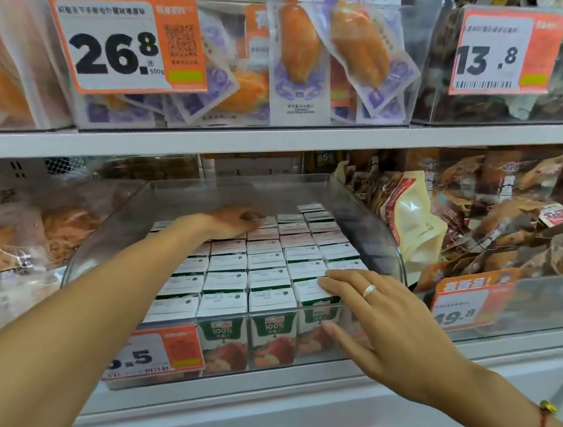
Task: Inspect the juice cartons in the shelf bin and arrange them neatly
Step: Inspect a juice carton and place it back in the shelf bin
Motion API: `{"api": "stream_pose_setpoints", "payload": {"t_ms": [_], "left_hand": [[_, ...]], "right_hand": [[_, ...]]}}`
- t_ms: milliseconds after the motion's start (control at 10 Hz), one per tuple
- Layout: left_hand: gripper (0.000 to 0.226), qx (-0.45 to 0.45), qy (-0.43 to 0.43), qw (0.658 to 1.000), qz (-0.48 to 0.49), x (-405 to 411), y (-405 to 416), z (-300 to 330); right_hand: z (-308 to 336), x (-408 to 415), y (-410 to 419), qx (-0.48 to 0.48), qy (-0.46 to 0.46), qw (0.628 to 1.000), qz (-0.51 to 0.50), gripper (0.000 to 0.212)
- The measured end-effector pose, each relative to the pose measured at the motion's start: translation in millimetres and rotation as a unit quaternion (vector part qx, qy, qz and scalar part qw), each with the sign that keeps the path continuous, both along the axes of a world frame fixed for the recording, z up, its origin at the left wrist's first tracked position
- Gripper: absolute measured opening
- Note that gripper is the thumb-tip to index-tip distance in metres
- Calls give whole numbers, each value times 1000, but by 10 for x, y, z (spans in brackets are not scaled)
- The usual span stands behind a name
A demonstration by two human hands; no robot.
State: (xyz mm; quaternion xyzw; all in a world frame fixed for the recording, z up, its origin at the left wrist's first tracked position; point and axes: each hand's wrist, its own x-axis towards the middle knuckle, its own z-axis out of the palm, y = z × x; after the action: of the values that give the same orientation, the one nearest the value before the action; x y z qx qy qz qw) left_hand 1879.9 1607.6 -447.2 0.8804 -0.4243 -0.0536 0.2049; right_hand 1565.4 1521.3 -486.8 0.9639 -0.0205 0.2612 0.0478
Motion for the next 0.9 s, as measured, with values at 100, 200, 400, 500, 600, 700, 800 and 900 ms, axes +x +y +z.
{"api": "stream_pose_setpoints", "payload": {"t_ms": [100, 200, 400, 500, 600, 700, 800, 900], "left_hand": [[42, 19, 8, 1000, -7, 76, -68, -70], [41, 19, 6, 1000, -15, -59, -66, -52], [46, 77, -55, 995, 14, -354, 27, 131], [42, -11, -108, 994, 19, -716, 145, 246], [24, -100, -138, 983, -69, -1221, 311, 280], [20, -46, -124, 979, -153, -1571, 462, 286], [29, 33, -108, 979, -170, -1666, 512, 287], [39, 77, -114, 975, -173, -1677, 486, 333]], "right_hand": [[-14, 14, -3, 2, -5, 1000, 2, 49], [-7, 21, -1, -5, -9, 1000, 0, 50], [63, -44, 3, -14, 14, 1000, 9, 47], [96, -149, -42, -58, -10, 998, 1, 47], [95, -272, -110, -62, -43, 997, -19, 49], [63, -350, -168, -77, -66, 995, -25, 51], [30, -392, -242, -106, -85, 990, -23, 49], [-3, -431, -354, -105, -104, 988, -34, 51]]}}
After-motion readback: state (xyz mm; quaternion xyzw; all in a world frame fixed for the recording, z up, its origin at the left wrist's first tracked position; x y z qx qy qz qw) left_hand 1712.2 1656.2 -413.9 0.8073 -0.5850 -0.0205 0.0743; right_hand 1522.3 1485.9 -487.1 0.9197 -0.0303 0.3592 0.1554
